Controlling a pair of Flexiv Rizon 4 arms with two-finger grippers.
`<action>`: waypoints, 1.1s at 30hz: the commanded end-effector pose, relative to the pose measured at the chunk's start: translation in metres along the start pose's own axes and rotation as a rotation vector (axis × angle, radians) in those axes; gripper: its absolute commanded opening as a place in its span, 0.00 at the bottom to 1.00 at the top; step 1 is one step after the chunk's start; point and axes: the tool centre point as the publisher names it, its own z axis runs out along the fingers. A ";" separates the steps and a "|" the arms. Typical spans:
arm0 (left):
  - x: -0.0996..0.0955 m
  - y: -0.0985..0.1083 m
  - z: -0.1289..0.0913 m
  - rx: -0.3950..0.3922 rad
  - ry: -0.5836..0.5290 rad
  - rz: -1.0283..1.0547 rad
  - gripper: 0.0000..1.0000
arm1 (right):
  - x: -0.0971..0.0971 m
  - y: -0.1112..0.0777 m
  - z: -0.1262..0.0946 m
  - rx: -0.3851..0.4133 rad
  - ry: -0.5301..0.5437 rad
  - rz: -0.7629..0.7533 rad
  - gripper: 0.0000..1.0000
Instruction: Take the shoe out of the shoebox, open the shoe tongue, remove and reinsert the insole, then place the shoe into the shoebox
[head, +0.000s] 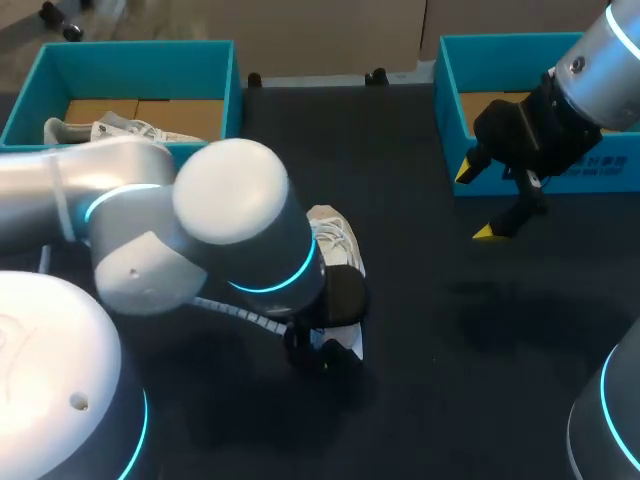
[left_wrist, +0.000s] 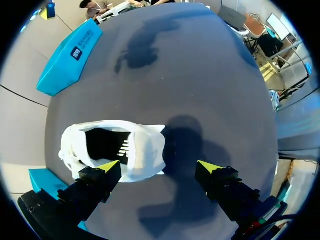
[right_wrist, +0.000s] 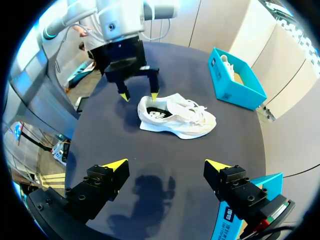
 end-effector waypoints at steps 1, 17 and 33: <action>-0.001 -0.021 0.031 -0.041 0.004 -0.004 1.00 | 0.000 0.000 0.001 0.002 0.000 0.001 1.00; -0.003 -0.014 0.059 -0.106 0.051 -0.003 0.87 | 0.000 0.000 0.001 0.002 0.000 0.001 1.00; -0.001 -0.001 0.045 -0.110 0.101 -0.019 0.00 | 0.000 0.000 0.001 0.002 0.000 0.001 1.00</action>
